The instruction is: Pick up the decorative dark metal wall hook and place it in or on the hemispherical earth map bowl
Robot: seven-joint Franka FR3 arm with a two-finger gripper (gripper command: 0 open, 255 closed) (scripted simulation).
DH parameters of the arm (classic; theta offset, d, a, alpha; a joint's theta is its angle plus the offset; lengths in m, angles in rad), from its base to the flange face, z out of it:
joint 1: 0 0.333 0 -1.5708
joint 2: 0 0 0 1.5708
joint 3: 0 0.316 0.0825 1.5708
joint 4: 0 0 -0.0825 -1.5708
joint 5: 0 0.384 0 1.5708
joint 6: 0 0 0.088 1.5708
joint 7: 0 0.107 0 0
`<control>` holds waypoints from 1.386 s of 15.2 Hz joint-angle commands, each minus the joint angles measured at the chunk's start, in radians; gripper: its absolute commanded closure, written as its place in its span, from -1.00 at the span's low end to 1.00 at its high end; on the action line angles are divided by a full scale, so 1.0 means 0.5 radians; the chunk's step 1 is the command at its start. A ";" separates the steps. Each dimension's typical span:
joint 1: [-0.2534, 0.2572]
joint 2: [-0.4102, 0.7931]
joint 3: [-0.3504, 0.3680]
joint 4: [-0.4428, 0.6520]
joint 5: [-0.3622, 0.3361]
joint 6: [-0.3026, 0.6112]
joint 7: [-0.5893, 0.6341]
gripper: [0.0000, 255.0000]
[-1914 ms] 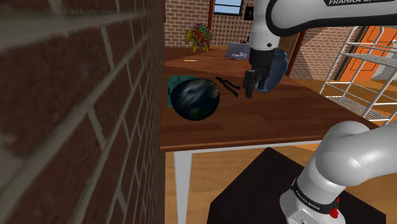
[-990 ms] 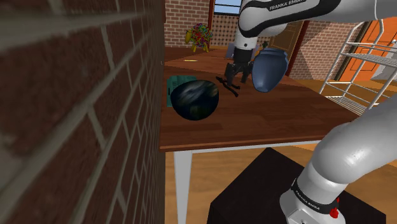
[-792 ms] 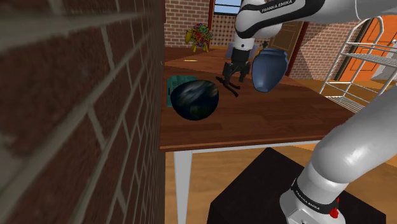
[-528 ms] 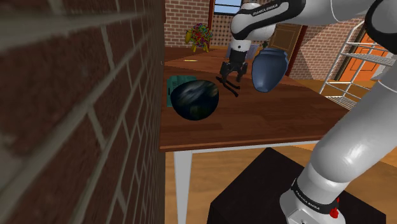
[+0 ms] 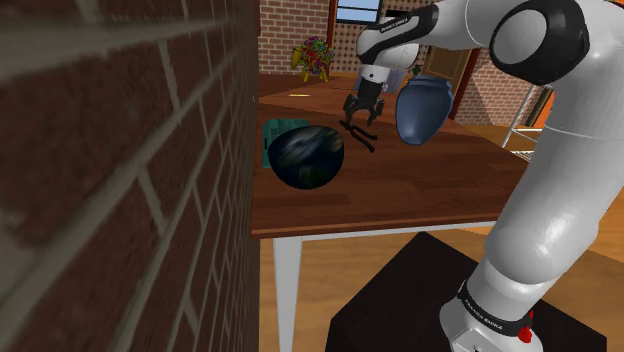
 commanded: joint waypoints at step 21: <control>-0.067 0.299 -0.017 0.139 0.154 0.156 -0.043 1.00</control>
